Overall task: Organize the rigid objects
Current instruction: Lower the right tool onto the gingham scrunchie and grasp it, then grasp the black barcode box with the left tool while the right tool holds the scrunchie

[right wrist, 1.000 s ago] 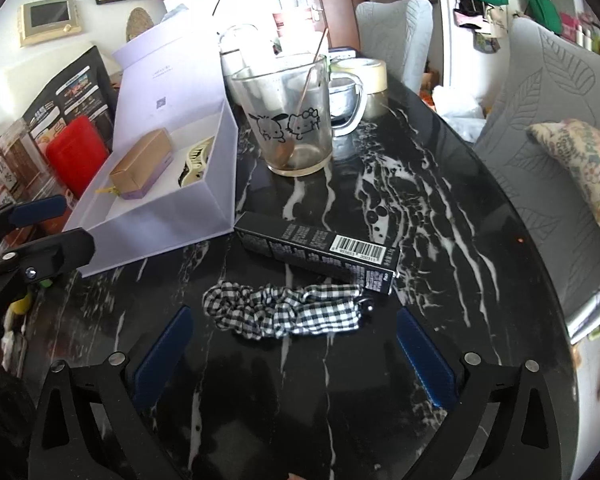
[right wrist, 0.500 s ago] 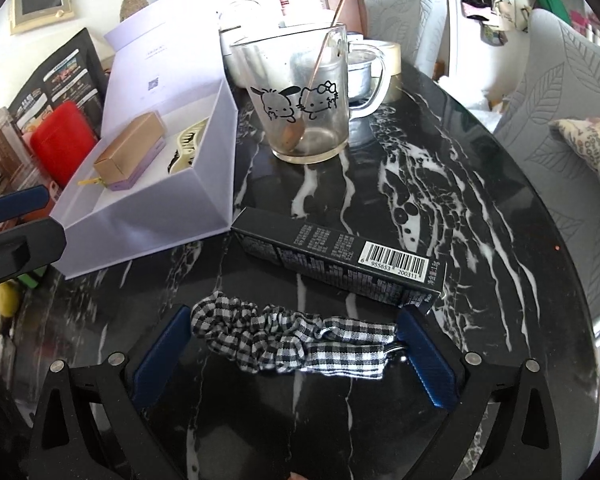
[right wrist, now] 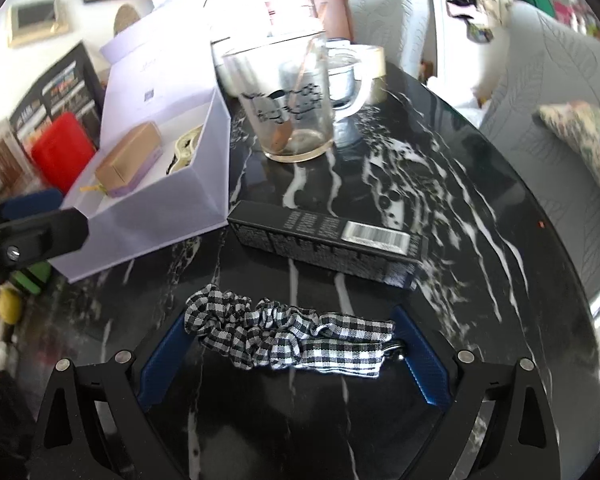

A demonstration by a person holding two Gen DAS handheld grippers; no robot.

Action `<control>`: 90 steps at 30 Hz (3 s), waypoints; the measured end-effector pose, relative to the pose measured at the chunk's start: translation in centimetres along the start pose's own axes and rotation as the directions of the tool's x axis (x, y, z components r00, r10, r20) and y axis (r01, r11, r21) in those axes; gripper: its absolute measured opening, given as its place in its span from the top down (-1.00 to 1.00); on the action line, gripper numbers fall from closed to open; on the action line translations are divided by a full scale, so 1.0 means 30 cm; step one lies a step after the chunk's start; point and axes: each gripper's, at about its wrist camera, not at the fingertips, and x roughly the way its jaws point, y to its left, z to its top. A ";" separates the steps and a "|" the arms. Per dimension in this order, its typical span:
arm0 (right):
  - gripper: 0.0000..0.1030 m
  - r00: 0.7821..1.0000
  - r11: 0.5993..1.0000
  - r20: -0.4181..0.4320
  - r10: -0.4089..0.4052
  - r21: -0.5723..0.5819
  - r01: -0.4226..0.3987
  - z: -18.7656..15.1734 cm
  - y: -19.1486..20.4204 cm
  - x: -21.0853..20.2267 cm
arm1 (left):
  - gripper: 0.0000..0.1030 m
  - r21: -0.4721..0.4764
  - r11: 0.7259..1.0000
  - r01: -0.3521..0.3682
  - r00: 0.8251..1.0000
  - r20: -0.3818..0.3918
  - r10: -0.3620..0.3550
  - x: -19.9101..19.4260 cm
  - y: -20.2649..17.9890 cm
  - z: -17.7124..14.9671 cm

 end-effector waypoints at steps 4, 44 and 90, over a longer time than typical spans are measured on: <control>-0.91 1.000 1.000 0.016 -0.025 0.017 0.024 -0.020 -0.045 -0.056 | -0.99 0.020 0.999 0.030 0.999 0.011 -0.030 0.014 -0.058 0.017; -0.91 0.987 0.986 0.098 -0.129 0.121 0.117 -0.084 -0.249 -0.268 | -0.99 0.067 0.997 -0.047 0.987 -0.150 0.056 0.344 -0.321 0.065; -0.91 0.994 1.000 0.105 -0.014 0.022 0.012 -0.125 -0.075 -0.278 | 0.64 0.028 0.999 -0.019 0.999 0.038 0.018 -0.047 -0.137 -0.158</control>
